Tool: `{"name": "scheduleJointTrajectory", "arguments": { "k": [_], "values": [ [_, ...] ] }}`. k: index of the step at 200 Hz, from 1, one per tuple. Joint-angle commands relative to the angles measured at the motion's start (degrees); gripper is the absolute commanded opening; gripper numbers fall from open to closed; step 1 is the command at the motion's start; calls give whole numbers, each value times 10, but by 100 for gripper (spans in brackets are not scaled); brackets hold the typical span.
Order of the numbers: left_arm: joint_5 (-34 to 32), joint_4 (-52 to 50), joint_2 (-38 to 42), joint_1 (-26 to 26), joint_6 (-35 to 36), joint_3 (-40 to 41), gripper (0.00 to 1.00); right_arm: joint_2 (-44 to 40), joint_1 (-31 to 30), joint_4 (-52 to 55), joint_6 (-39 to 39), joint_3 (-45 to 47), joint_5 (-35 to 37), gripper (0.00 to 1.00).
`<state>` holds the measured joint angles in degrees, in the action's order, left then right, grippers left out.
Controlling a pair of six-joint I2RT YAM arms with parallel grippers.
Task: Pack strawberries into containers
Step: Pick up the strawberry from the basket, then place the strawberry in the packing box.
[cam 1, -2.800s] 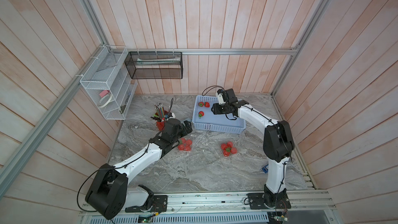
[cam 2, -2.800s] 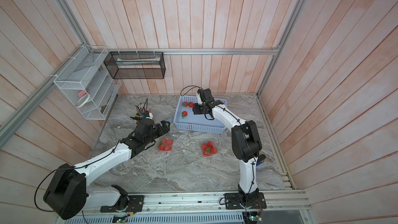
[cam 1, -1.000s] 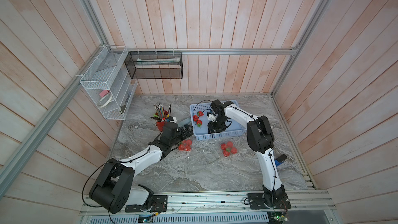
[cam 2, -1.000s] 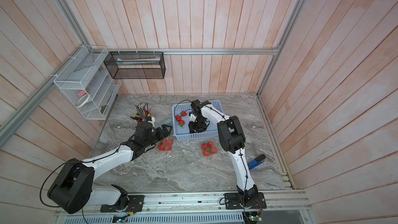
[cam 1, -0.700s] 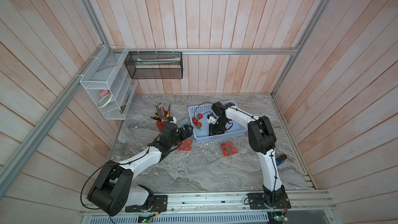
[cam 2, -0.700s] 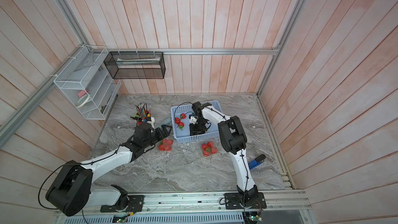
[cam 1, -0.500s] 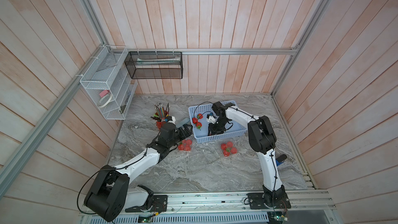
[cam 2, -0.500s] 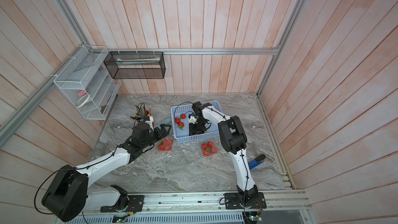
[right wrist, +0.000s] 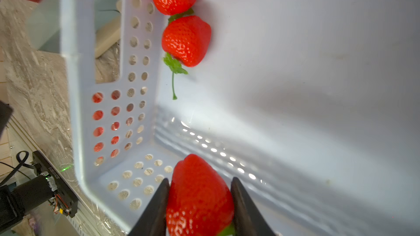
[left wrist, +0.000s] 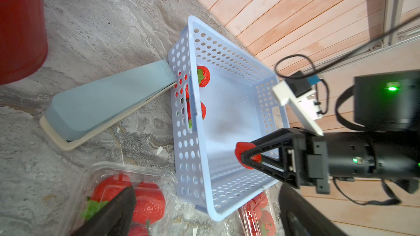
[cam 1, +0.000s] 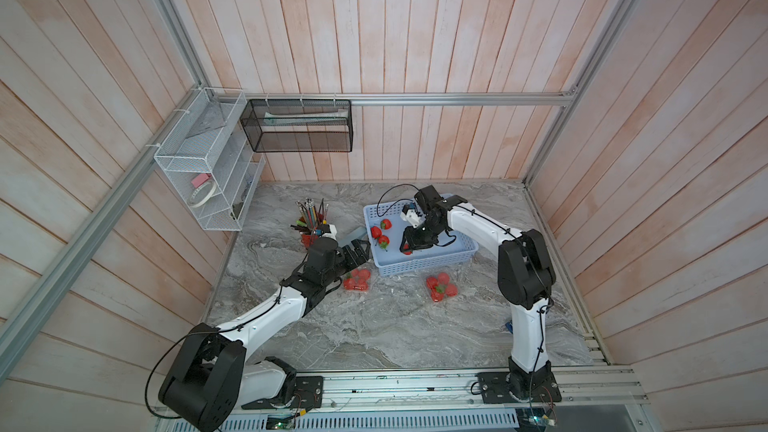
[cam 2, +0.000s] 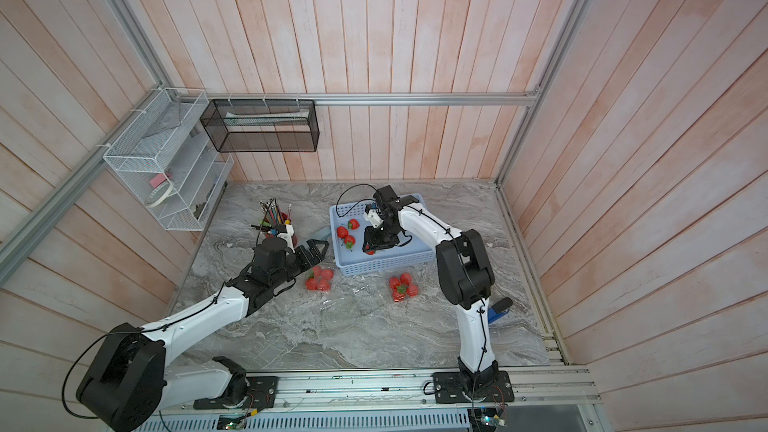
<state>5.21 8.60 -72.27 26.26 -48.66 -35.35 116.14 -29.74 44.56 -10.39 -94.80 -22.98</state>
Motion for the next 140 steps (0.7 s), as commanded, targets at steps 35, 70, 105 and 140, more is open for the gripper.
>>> {"name": "scheduleJointTrajectory", "arguments": {
  "k": [35, 70, 105, 140],
  "values": [
    [-33, -37, 43, -9, 21, 2, 100, -171, -61, -106, -10, 158, 121, 0],
    [-46, -49, 76, -23, 20, 10, 100, -260, -128, -139, -26, 259, 139, 0],
    [-63, -73, 103, -28, 23, 10, 100, -267, -182, -134, -38, 313, 163, 0],
    [-67, -82, 117, -30, 18, 16, 100, -256, -187, -204, -50, 379, 133, 0]
  ]
}}
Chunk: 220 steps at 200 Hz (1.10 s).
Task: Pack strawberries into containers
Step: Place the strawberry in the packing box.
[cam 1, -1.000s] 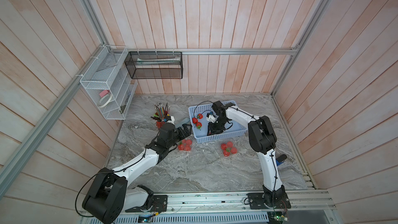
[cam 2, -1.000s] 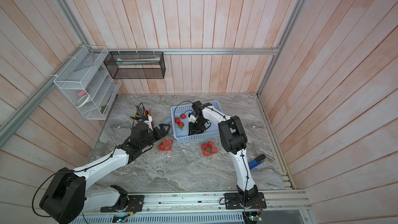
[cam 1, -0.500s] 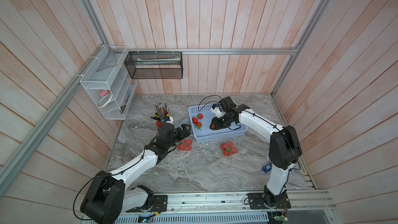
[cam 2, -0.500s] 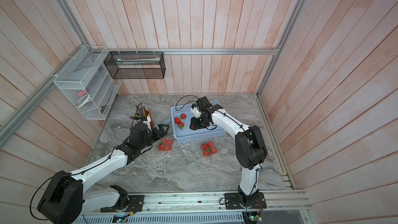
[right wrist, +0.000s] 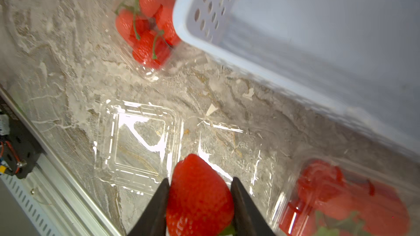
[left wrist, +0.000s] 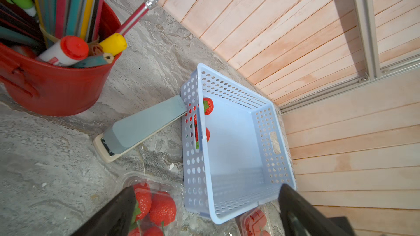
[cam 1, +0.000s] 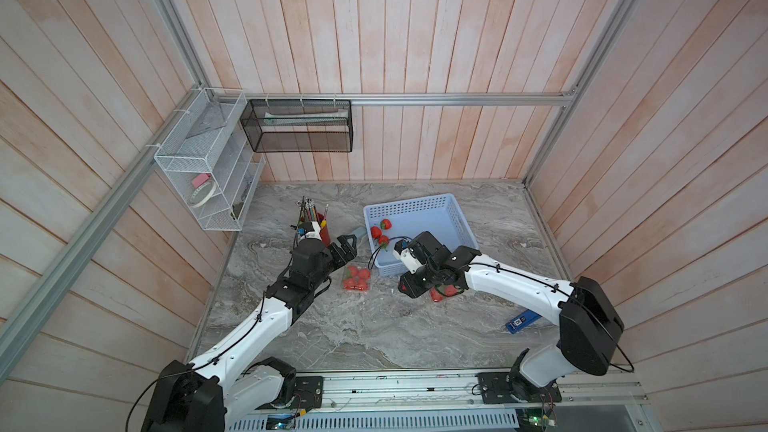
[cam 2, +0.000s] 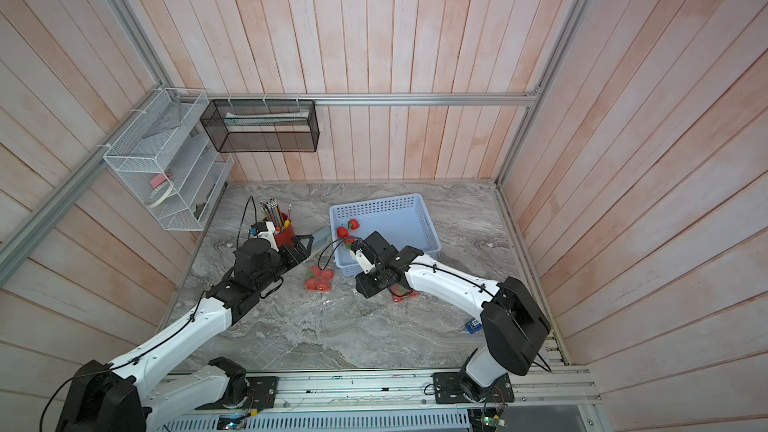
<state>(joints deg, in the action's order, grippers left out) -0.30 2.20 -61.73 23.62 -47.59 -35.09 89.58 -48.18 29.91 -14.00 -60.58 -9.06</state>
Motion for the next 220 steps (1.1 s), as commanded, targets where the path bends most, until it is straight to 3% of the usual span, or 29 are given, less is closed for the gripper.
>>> {"name": "scheduleJointTrajectory", "arguments": {
  "k": [1, 7, 20, 51, 92, 136, 168, 197, 220],
  "values": [
    [-12, -18, 12, -4, 8, 14, 100, 10, -3, -62, -15, 39, -8, 0],
    [-12, -17, 14, -4, 7, 15, 100, 9, -3, -81, -18, 50, -9, 0],
    [-12, -17, 19, -3, 5, 18, 100, 12, -2, -113, -24, 64, -15, 10],
    [-12, -19, 22, -3, 3, 19, 100, 24, -3, -162, -29, 80, -30, 43],
    [-7, -14, 13, -3, 7, 21, 100, 20, -2, -194, -31, 97, -20, 61],
    [-7, -5, 0, -3, 17, 21, 100, -21, 1, -185, -25, 81, 33, 57],
    [-4, 7, -20, -4, 28, 16, 100, -60, 45, -217, -17, 41, 75, 55],
    [18, 28, -59, -3, 37, 6, 100, -18, 92, -216, -1, -38, 84, 55],
    [48, 41, -105, -4, 50, -14, 100, 52, 136, -220, -4, -104, 47, 55]
  ]
}}
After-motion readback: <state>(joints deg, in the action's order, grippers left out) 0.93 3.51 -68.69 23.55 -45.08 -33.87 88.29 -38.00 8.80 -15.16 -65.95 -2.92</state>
